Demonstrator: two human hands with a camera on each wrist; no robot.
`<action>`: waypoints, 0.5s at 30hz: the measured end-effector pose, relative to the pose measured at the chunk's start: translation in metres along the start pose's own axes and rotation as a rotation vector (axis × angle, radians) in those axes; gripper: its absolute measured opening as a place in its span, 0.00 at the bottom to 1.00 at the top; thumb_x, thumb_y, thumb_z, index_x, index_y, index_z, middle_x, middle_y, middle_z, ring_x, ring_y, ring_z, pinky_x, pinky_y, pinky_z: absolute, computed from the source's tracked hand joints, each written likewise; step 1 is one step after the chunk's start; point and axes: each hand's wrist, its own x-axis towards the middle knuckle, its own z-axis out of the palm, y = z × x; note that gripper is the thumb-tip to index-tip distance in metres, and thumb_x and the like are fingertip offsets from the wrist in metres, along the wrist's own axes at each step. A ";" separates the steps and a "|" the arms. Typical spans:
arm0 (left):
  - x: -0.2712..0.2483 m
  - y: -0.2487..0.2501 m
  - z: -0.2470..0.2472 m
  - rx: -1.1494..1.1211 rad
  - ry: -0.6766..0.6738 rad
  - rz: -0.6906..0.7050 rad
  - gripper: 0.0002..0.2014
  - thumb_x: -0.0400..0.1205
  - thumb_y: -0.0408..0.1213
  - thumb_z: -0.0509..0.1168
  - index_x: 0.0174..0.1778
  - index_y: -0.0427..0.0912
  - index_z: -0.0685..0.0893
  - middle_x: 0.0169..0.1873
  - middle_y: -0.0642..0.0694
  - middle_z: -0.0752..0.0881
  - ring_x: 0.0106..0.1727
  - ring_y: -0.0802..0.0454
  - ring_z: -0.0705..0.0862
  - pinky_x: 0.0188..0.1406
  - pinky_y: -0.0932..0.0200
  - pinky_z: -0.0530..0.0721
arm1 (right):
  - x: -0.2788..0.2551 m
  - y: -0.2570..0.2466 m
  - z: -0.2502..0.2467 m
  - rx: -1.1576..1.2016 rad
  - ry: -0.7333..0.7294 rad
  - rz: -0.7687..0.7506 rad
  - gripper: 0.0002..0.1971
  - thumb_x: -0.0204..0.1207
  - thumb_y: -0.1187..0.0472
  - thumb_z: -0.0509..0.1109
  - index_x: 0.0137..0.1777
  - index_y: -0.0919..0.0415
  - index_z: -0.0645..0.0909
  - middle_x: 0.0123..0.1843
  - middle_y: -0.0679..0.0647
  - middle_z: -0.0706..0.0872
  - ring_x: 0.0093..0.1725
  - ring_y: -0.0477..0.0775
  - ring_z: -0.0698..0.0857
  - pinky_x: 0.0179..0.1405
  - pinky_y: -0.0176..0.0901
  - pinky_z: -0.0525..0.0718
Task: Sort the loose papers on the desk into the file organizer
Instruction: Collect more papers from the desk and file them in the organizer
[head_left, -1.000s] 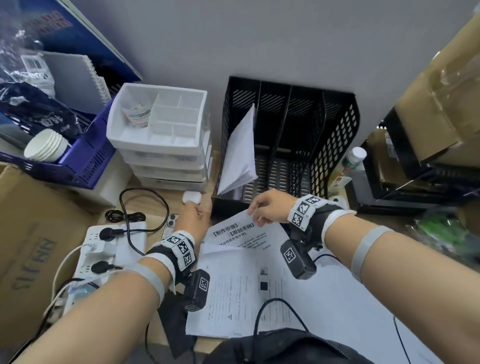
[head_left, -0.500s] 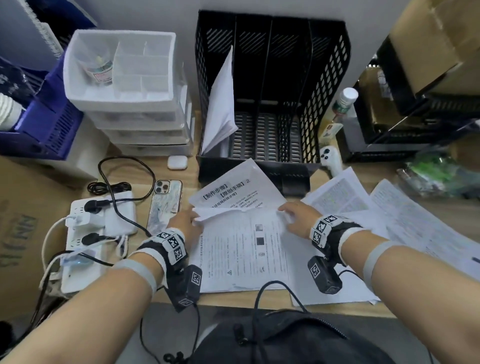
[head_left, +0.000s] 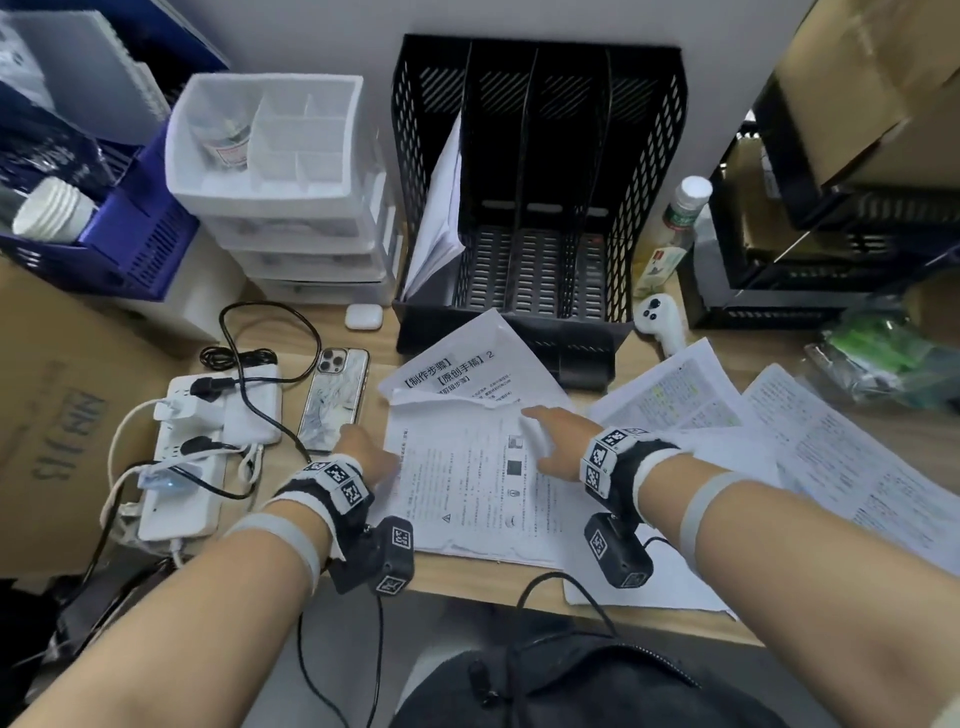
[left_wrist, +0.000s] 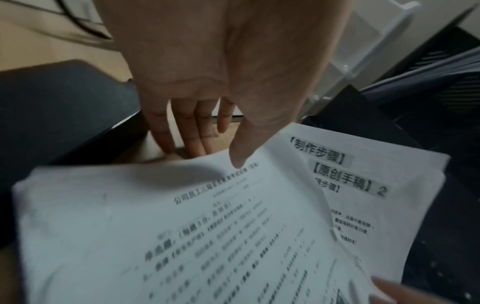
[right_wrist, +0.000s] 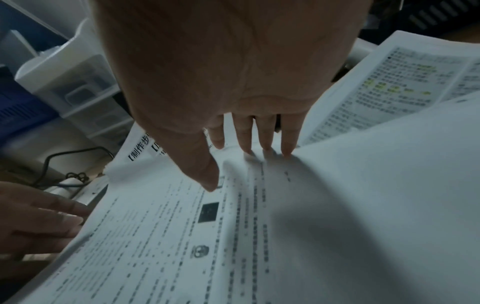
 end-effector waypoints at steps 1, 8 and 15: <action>0.001 -0.003 0.003 -0.011 -0.012 0.026 0.21 0.80 0.35 0.73 0.67 0.32 0.80 0.50 0.37 0.87 0.58 0.36 0.86 0.50 0.49 0.82 | -0.001 0.001 0.004 -0.013 0.004 -0.010 0.31 0.77 0.63 0.66 0.80 0.60 0.63 0.79 0.58 0.70 0.78 0.60 0.71 0.75 0.49 0.71; -0.017 0.004 -0.002 -0.107 0.052 0.363 0.17 0.86 0.39 0.64 0.70 0.43 0.81 0.65 0.40 0.87 0.67 0.38 0.84 0.68 0.43 0.82 | -0.005 0.012 0.003 0.179 0.116 0.005 0.41 0.72 0.59 0.72 0.83 0.47 0.56 0.82 0.56 0.65 0.76 0.59 0.72 0.74 0.51 0.74; -0.088 0.084 -0.055 0.031 0.269 0.901 0.05 0.87 0.32 0.62 0.53 0.45 0.82 0.40 0.54 0.86 0.42 0.74 0.81 0.41 0.64 0.76 | -0.022 -0.005 -0.073 0.383 0.327 -0.084 0.11 0.75 0.57 0.74 0.57 0.54 0.84 0.49 0.53 0.90 0.44 0.48 0.87 0.46 0.42 0.83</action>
